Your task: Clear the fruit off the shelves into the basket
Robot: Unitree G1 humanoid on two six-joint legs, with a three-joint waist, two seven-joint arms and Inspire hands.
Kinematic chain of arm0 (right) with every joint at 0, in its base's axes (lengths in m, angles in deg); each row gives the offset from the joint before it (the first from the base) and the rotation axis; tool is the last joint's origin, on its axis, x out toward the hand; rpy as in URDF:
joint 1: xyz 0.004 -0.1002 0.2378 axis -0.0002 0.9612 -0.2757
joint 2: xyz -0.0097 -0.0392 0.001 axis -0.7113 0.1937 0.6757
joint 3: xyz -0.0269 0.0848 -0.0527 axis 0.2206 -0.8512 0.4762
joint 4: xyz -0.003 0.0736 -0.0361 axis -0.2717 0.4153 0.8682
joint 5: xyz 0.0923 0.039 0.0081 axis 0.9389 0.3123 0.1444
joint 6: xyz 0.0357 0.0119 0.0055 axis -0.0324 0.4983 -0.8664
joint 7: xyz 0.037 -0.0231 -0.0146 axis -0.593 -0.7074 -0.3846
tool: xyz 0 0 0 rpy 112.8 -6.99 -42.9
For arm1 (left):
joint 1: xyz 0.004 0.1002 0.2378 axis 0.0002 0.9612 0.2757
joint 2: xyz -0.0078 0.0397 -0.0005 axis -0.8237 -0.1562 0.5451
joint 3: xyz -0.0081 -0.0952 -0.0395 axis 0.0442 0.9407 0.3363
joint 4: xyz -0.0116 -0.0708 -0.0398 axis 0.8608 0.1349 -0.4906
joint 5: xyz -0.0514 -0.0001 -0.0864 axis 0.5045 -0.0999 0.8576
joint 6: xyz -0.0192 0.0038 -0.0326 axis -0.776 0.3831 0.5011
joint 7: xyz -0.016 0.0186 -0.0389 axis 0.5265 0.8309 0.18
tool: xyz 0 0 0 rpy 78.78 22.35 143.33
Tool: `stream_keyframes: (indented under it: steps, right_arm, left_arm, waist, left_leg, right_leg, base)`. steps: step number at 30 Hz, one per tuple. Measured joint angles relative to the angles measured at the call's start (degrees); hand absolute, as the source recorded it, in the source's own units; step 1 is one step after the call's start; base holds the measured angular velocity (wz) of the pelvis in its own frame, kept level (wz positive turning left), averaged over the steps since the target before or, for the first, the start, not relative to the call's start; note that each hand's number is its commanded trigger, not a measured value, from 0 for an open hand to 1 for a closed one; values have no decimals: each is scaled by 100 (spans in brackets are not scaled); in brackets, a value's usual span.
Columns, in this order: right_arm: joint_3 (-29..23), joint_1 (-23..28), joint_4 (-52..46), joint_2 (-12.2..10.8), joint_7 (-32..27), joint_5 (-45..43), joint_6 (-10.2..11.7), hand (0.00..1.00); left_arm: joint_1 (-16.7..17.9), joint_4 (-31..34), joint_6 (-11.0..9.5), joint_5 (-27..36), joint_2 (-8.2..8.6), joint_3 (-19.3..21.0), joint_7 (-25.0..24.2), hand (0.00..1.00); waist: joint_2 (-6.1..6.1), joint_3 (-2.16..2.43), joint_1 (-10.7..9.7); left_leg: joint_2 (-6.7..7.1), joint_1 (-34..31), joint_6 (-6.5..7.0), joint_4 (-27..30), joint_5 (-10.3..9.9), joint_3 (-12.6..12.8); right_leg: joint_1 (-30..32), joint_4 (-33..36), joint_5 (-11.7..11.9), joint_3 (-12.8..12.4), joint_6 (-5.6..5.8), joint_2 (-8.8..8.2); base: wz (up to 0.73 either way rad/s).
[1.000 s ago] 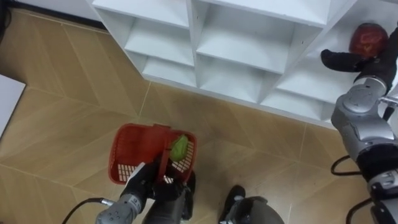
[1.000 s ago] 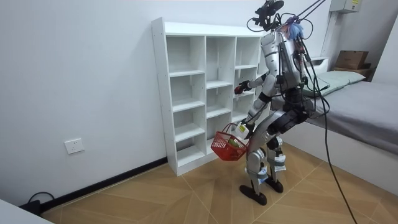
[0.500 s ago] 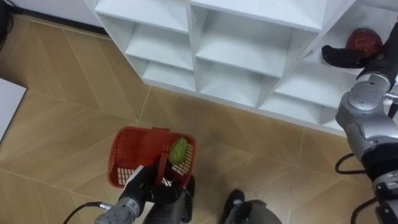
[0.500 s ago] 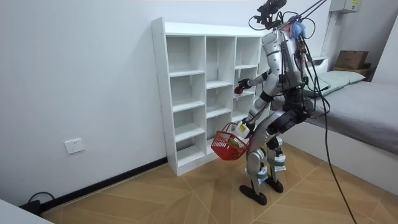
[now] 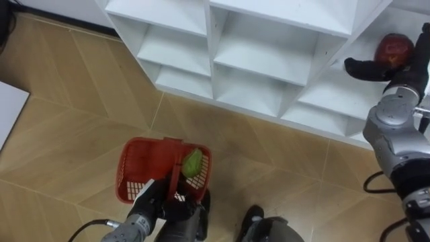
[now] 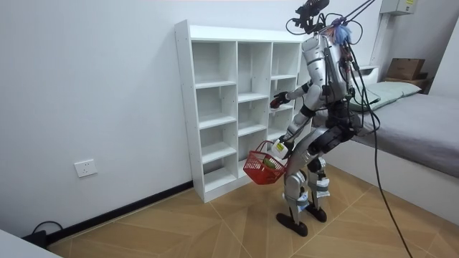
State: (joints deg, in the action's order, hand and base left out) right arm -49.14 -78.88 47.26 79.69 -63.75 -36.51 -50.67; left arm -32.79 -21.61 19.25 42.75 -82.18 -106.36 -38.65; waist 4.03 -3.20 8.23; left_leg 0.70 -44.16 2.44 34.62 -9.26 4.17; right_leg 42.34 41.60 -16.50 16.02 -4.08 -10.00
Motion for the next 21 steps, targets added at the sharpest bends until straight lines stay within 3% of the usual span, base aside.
stream_keyframes:
  steps: [9,10,11,12,13,14,21]
  right_arm:
    - [0,2,102,0,6,-91,-40,0]
    - [0,2,102,0,38,-91,-40,13]
    - [-1,1,102,0,54,-93,-40,52]
    - [-1,2,107,0,74,-92,-45,65]
    - [-1,2,126,0,92,-93,-49,95]
    - [-1,2,130,0,90,-102,-50,100]
    - [-18,2,130,116,48,-143,-93,100]
  left_arm:
    - [6,5,1,2,0,4,8,100]
    - [7,5,1,2,0,4,11,100]
    - [7,5,1,5,0,3,12,100]
    - [8,6,1,25,0,1,14,100]
    - [13,5,1,57,-2,6,21,100]
    - [15,5,1,57,-3,7,21,100]
    - [29,5,2,82,-27,57,14,100]
  waist:
    - [4,2,1]
    - [5,3,2]
    - [6,4,1]
    - [6,4,-1]
    - [7,5,0]
    - [9,6,0]
    - [53,7,-15]
  left_leg:
    - [-4,-3,0,-99,2,9]
    - [-4,-3,0,-113,2,12]
    - [-5,-3,0,-108,2,12]
    - [-8,-3,-1,-104,4,11]
    - [-11,-4,-1,-104,4,11]
    - [-11,-4,-1,-104,4,13]
    - [-22,-2,0,-92,4,29]
  right_leg:
    - [-1,-105,5,36,1,6]
    - [-1,-119,5,41,2,6]
    - [-3,-128,5,50,2,5]
    - [-14,-155,5,73,2,5]
    - [-26,-167,5,94,2,5]
    - [-31,-169,5,99,2,3]
    - [-49,-176,-2,110,13,1]
  base:
    - [0]
    - [0]
    - [4]
    - [6]
    - [7]
    - [5]
    - [0]
